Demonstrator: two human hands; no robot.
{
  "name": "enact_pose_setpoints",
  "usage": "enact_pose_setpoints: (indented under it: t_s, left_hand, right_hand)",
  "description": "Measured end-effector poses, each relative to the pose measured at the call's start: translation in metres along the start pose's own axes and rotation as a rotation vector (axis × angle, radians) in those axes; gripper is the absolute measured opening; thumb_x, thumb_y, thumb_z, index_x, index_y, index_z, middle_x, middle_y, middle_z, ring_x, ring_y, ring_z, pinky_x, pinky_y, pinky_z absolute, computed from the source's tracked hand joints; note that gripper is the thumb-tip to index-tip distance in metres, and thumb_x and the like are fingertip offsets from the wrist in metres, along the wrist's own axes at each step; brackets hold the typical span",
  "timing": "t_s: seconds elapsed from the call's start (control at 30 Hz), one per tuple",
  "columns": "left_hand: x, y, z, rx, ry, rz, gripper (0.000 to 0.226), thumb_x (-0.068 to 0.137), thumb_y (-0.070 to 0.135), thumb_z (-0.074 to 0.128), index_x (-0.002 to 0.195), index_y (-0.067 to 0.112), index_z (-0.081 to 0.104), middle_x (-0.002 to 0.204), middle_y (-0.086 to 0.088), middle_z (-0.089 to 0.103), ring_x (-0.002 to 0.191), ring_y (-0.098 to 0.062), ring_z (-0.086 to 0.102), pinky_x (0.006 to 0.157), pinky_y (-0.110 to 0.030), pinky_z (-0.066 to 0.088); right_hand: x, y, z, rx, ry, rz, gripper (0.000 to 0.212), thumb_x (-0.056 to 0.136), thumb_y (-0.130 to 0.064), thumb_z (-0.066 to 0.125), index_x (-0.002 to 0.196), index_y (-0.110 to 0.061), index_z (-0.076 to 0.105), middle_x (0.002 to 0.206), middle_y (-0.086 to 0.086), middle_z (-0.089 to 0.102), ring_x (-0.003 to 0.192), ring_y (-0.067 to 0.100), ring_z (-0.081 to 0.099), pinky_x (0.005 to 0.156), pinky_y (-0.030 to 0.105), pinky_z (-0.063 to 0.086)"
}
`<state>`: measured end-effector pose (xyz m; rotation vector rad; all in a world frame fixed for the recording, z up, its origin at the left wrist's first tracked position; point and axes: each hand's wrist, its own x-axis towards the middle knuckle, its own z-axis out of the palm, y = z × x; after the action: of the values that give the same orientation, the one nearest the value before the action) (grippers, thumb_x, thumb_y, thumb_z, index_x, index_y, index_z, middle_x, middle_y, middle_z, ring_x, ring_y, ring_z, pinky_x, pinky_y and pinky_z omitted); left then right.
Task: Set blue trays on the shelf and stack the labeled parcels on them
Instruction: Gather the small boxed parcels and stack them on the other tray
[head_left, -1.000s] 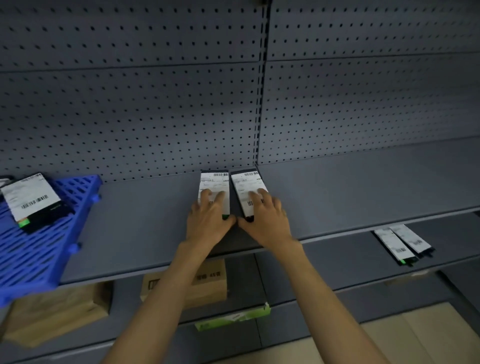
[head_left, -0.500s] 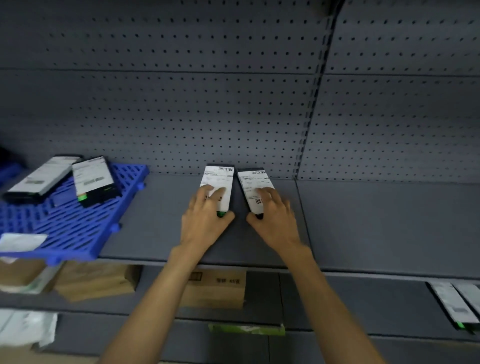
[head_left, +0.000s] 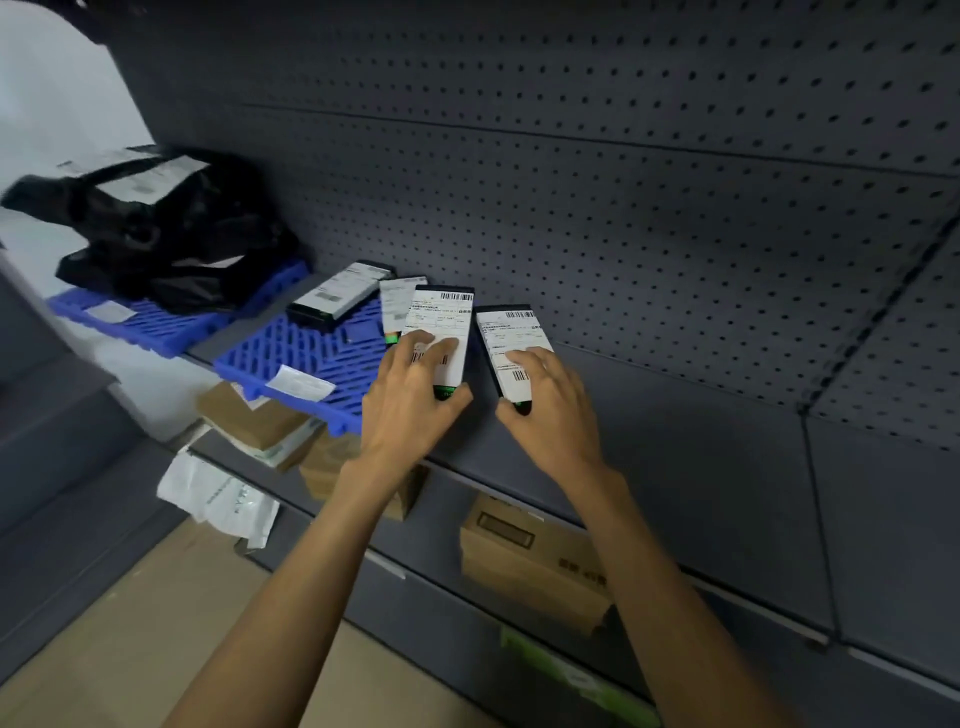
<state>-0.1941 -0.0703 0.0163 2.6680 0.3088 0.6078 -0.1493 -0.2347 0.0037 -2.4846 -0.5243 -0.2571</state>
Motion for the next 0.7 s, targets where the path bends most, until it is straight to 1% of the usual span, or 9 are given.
enact_pose_setpoints:
  t_s: [0.13,0.27,0.37,0.47,0.6,0.7]
  left_hand:
    - [0.024,-0.045,-0.019,-0.021,0.032,0.002,0.056,0.085,0.046,0.061,0.138,0.03,0.05,0.142,0.007,0.04,0.131,-0.022,0.043,0.091,-0.044,0.05]
    - [0.061,-0.096,-0.035,-0.033,0.032,0.024,0.057,0.086,0.05,0.058,0.139,0.031,0.048,0.142,0.009,0.039,0.13,-0.021,0.044,0.086,-0.044,0.052]
    - [0.09,-0.139,-0.043,-0.051,0.008,0.059,0.057,0.087,0.051,0.057,0.14,0.032,0.048,0.142,0.009,0.039,0.129,-0.021,0.045,0.086,-0.042,0.05]
    - [0.12,-0.176,-0.047,-0.055,-0.041,0.083,0.057,0.087,0.051,0.057,0.14,0.032,0.047,0.143,0.011,0.039,0.126,-0.021,0.048,0.085,-0.04,0.047]
    - [0.157,-0.21,-0.041,-0.073,-0.143,0.139,0.057,0.089,0.049,0.059,0.141,0.031,0.047,0.144,0.011,0.038,0.127,-0.021,0.048,0.086,-0.042,0.049]
    - [0.176,-0.22,-0.032,-0.095,-0.209,0.176,0.058,0.09,0.049,0.059,0.142,0.029,0.046,0.144,0.009,0.039,0.127,-0.022,0.048,0.092,-0.045,0.05]
  right_hand:
    - [0.027,-0.041,0.027,-0.009,0.011,-0.044,0.057,0.088,-0.033,0.059,0.142,-0.025,0.044,0.149,-0.005,0.039,0.131,0.027,0.039,0.102,0.046,0.042]
    - [0.062,-0.083,0.06,-0.008,0.039,-0.038,0.055,0.089,-0.035,0.059,0.141,-0.026,0.044,0.147,-0.005,0.041,0.132,0.027,0.039,0.104,0.047,0.041]
    - [0.089,-0.116,0.089,0.013,0.073,-0.007,0.054,0.089,-0.036,0.059,0.14,-0.026,0.045,0.147,-0.005,0.041,0.133,0.027,0.038,0.103,0.047,0.042]
    - [0.112,-0.145,0.117,0.015,0.102,0.048,0.053,0.09,-0.038,0.059,0.14,-0.026,0.046,0.146,-0.004,0.043,0.133,0.027,0.039,0.104,0.046,0.041]
    - [0.136,-0.166,0.146,0.016,0.103,0.153,0.055,0.091,-0.041,0.059,0.142,-0.025,0.045,0.148,-0.003,0.042,0.132,0.028,0.04,0.103,0.047,0.042]
    - [0.148,-0.175,0.159,-0.074,0.102,0.218,0.057,0.091,-0.044,0.058,0.143,-0.025,0.044,0.148,-0.004,0.042,0.132,0.03,0.039,0.104,0.048,0.041]
